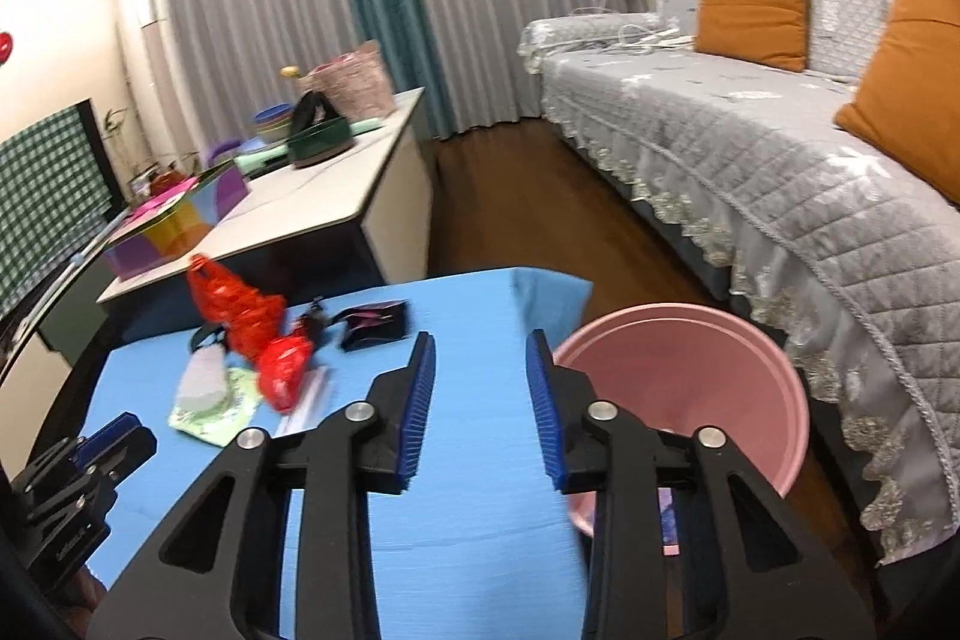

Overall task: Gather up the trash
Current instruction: 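Move both tools back to the table near the white foam sleeve, then grasp the white foam sleeve with the left tool while the right tool grasps the red bag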

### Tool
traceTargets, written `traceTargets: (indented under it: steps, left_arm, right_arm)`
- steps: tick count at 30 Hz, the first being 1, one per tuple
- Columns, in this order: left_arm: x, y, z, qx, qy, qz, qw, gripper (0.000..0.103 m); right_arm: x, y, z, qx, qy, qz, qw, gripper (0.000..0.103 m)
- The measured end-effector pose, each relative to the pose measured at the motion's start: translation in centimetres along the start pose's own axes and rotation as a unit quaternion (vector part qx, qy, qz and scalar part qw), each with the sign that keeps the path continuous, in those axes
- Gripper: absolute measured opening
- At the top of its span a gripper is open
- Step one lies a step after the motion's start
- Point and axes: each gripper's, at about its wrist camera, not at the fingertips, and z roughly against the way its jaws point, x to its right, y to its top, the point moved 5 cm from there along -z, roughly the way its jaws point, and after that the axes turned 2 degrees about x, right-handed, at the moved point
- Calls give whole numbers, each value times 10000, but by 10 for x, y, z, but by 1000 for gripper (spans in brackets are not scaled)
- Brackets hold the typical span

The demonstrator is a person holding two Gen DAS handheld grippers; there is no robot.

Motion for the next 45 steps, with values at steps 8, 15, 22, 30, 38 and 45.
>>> traceTargets:
  steps: [8,15,22,30,38,45]
  left_arm:
    - [-54,-9,-10,-97,487,467,9977,28]
    - [-82,-14,-28,-142,706,793,9942,28]
    - [-104,-14,-49,-141,912,1005,9906,28]
    - [-114,-11,-72,-155,957,1078,9894,38]
    - [-121,-12,-91,-259,941,1133,9888,38]
    - [-121,-11,-100,-366,843,1188,9887,36]
  right_arm:
    - [-47,-10,-25,-155,419,236,9987,29]
    - [-76,-18,-49,-238,753,368,9962,29]
    - [-101,-31,-79,-403,1048,352,9931,29]
    - [-117,-40,-119,-647,1109,239,9914,30]
    - [-134,-44,-149,-898,1262,214,9877,38]
    - [-141,-55,-167,-1234,1334,219,9831,37]
